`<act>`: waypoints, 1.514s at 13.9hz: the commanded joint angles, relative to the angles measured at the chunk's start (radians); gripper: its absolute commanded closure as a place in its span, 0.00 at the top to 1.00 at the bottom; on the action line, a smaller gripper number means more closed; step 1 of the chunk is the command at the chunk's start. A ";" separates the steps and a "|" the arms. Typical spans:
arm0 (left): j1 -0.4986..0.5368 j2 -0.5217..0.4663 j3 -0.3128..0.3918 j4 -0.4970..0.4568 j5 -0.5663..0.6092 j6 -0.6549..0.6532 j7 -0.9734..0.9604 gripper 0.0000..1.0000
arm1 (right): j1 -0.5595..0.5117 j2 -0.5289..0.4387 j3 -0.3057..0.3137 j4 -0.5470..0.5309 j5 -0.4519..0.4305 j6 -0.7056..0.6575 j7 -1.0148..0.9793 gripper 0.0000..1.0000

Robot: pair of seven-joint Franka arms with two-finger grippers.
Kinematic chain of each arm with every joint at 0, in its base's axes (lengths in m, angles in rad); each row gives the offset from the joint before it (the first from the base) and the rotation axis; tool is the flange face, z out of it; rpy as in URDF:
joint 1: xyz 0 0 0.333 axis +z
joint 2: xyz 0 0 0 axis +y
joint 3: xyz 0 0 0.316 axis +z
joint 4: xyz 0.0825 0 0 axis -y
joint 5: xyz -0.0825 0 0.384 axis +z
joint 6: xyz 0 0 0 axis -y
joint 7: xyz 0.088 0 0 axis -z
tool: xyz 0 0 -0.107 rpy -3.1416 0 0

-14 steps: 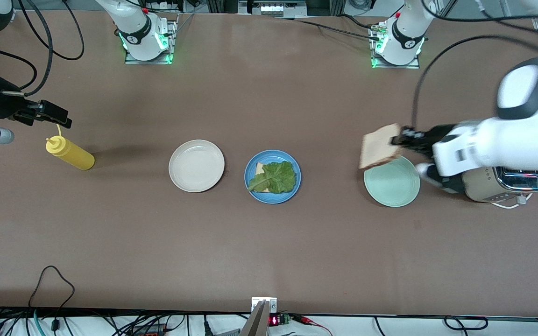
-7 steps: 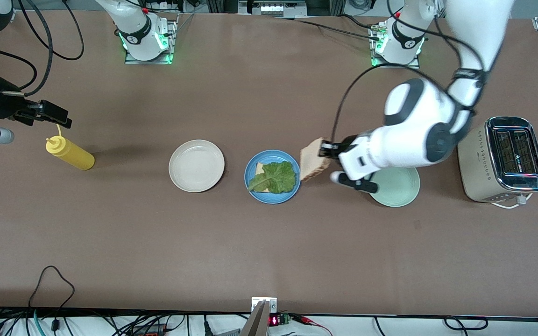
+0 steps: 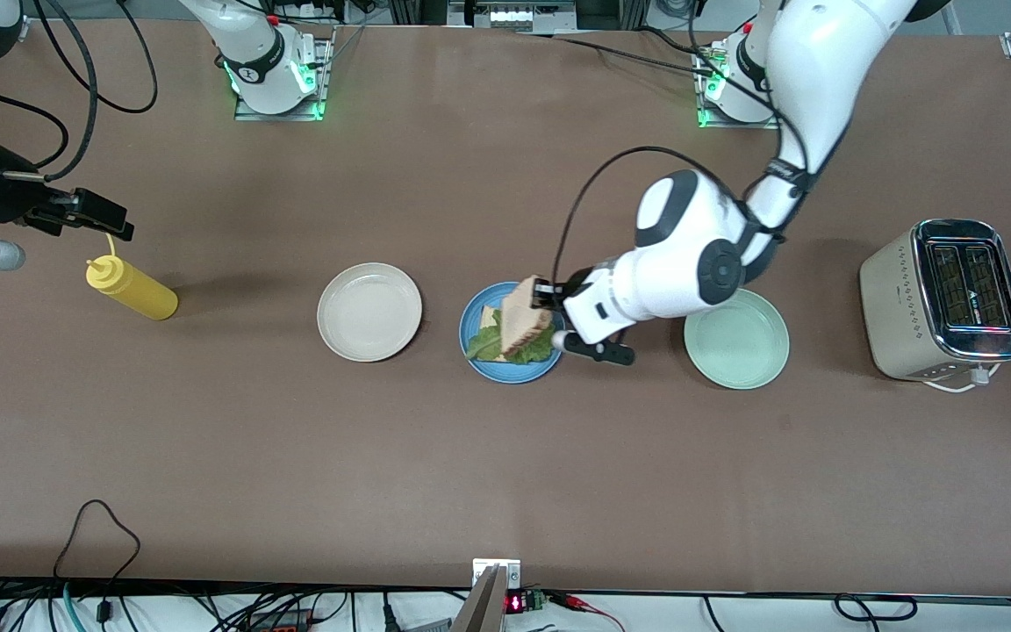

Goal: Make sandwich in blue plate with both arms
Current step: 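Lower the toast onto the lettuce and open the left gripper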

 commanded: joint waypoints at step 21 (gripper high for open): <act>0.040 0.142 0.053 0.025 -0.069 0.115 0.004 0.84 | 0.006 0.018 0.002 0.016 0.017 0.003 0.013 1.00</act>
